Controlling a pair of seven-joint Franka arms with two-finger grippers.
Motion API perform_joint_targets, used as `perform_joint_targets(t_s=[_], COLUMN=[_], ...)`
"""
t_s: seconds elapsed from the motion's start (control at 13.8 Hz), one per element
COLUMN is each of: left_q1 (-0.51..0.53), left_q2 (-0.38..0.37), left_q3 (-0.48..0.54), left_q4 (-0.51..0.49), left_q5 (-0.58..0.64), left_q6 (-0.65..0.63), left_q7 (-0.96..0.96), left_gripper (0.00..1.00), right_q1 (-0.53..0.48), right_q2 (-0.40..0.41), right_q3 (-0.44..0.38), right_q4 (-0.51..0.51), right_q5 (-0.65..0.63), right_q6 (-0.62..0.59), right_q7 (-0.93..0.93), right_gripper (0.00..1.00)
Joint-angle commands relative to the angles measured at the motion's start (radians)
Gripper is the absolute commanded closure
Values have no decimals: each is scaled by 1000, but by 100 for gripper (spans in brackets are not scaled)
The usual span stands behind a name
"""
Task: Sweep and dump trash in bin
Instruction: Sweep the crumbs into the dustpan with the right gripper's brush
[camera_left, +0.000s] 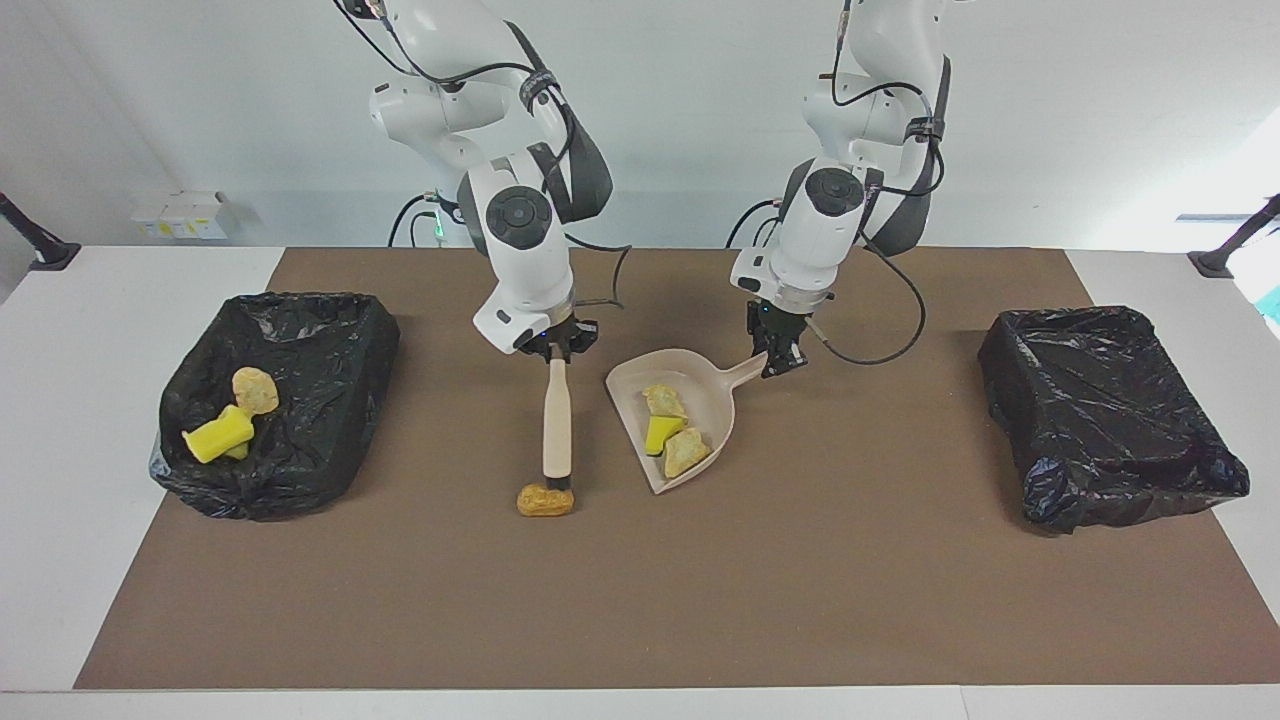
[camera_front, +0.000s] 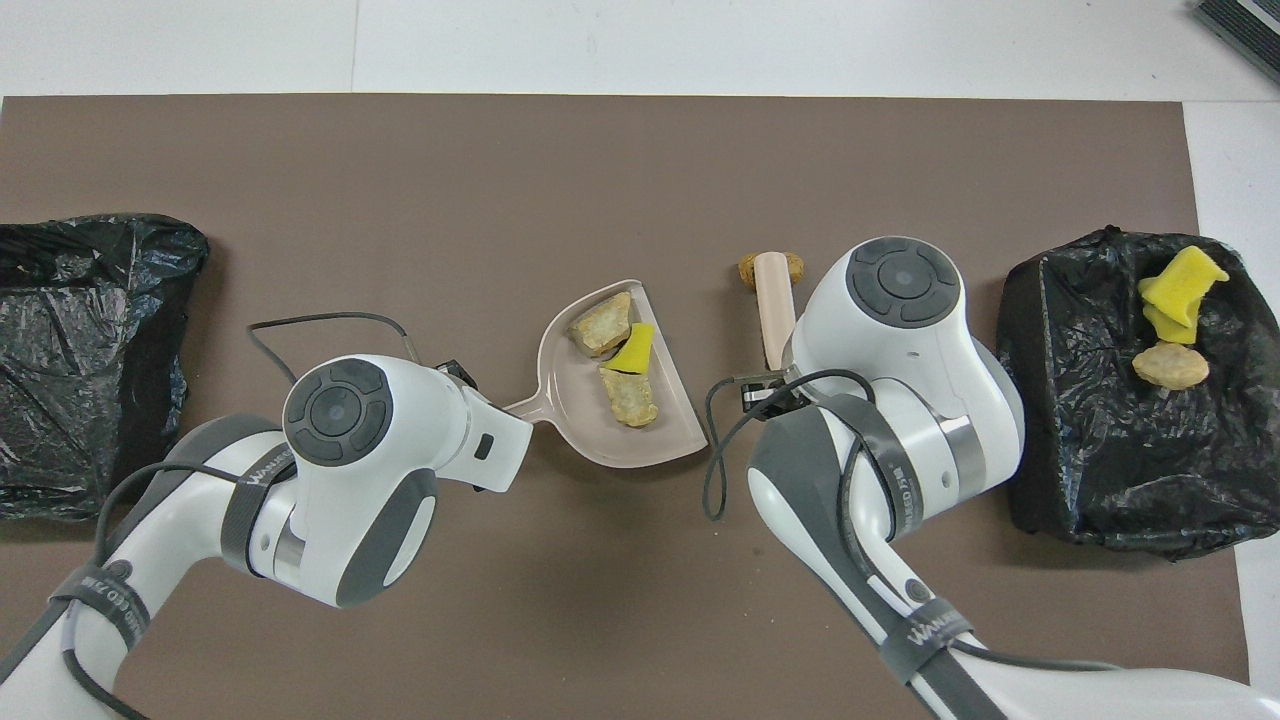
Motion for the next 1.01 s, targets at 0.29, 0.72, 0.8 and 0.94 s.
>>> perform_joint_targets(t_s=[0.29, 0.72, 0.8, 0.94], left_q1=[4, 4, 4, 6], left_q2=[-11, -11, -11, -11], left_q3=[5, 5, 5, 5], left_q4=[-18, -18, -18, -18], left_q5=[-12, -12, -13, -12], left_q6=[27, 28, 27, 28], left_q7=[-28, -69, -89, -106], left_gripper=[100, 100, 100, 100], right_q1=[-179, -102, -73, -22], right_q2=[24, 101, 101, 101], right_q3=[11, 27, 26, 27], right_q4=[-5, -10, -7, -14], right_q5=[-241, -181, -144, -126], right_q6=[82, 172, 179, 216], right_q7=[-301, -311, -312, -320], right_gripper=[100, 100, 100, 100])
